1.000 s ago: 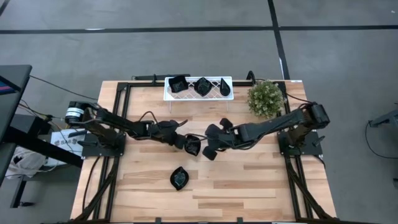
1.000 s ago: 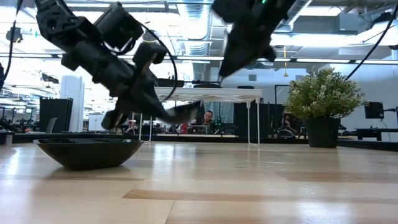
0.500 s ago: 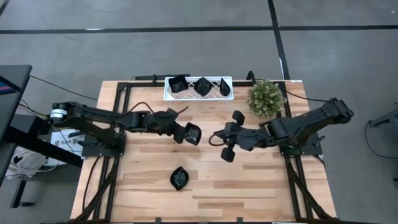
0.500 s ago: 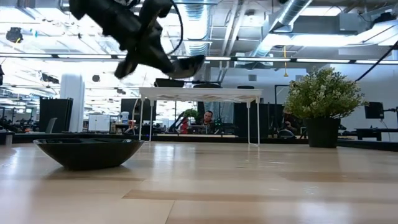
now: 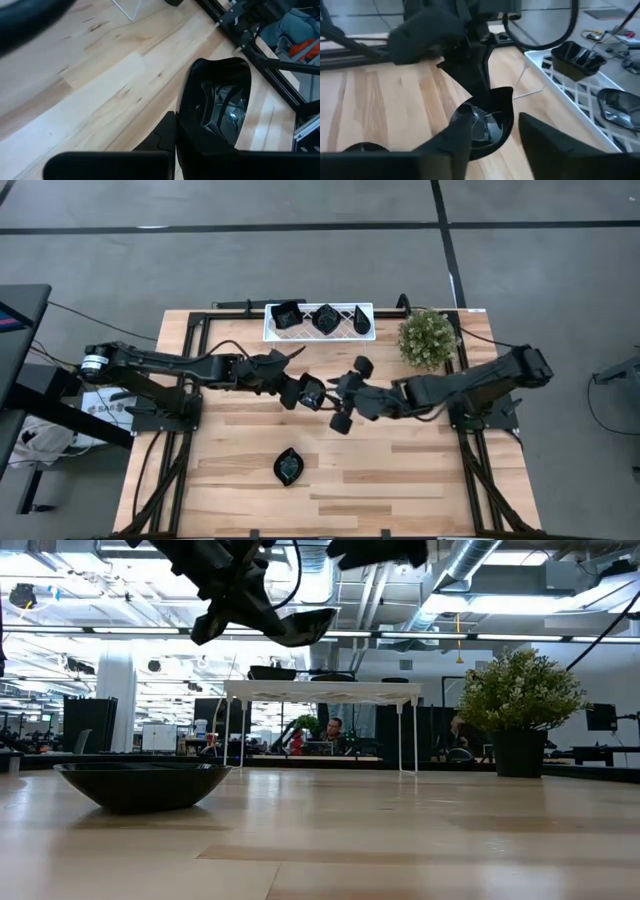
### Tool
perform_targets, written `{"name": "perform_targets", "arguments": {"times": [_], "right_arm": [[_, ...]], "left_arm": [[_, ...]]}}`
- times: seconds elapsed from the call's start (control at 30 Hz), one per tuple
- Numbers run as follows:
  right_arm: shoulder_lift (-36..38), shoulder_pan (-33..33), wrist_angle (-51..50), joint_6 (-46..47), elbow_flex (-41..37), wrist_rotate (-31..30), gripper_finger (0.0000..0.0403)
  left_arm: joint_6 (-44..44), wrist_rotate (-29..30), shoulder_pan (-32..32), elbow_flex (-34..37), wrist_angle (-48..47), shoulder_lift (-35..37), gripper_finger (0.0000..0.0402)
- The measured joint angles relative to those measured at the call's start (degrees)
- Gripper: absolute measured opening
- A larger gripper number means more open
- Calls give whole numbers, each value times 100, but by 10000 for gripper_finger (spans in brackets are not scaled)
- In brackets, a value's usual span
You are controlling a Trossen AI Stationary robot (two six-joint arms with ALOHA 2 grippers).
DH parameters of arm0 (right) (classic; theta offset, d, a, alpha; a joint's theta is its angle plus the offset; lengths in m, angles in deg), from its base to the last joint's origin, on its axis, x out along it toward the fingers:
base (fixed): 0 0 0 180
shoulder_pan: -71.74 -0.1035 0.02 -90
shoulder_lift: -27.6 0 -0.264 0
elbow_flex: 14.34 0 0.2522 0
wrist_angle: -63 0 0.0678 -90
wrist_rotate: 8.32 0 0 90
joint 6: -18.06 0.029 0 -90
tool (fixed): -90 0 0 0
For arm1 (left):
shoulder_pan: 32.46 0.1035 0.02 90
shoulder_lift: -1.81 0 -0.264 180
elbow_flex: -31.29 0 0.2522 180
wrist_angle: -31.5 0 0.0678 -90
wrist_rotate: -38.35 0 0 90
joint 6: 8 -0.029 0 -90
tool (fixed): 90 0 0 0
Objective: Pick & Place Mini shaped plates
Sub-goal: Stack the leaf-shaped plate on top of the leaf-shaped plate on the shelf
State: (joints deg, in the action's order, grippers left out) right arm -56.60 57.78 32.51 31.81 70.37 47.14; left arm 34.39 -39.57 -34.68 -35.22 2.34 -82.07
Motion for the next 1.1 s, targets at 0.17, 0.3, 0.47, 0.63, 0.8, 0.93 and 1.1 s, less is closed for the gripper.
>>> {"name": "perform_targets", "arguments": {"times": [0.17,0.3,0.47,0.63,0.8,0.93,1.1], "right_arm": [[-343,261,36,-70,122,319,214],[-578,376,15,-79,121,448,228],[-720,468,41,-76,119,452,216],[-709,496,69,-67,121,449,174],[-709,514,67,-19,121,488,106],[-709,514,69,25,121,495,39],[-709,514,58,202,121,517,9]], "left_arm": [[0,15,-33,0,6,0,3],[0,17,-108,0,6,-18,3],[0,24,-230,0,-5,-26,3],[2,39,-230,0,-5,-26,3],[2,39,-232,0,-1,-26,3],[4,39,-229,0,20,-26,4],[6,39,-232,0,31,-26,4]]}}
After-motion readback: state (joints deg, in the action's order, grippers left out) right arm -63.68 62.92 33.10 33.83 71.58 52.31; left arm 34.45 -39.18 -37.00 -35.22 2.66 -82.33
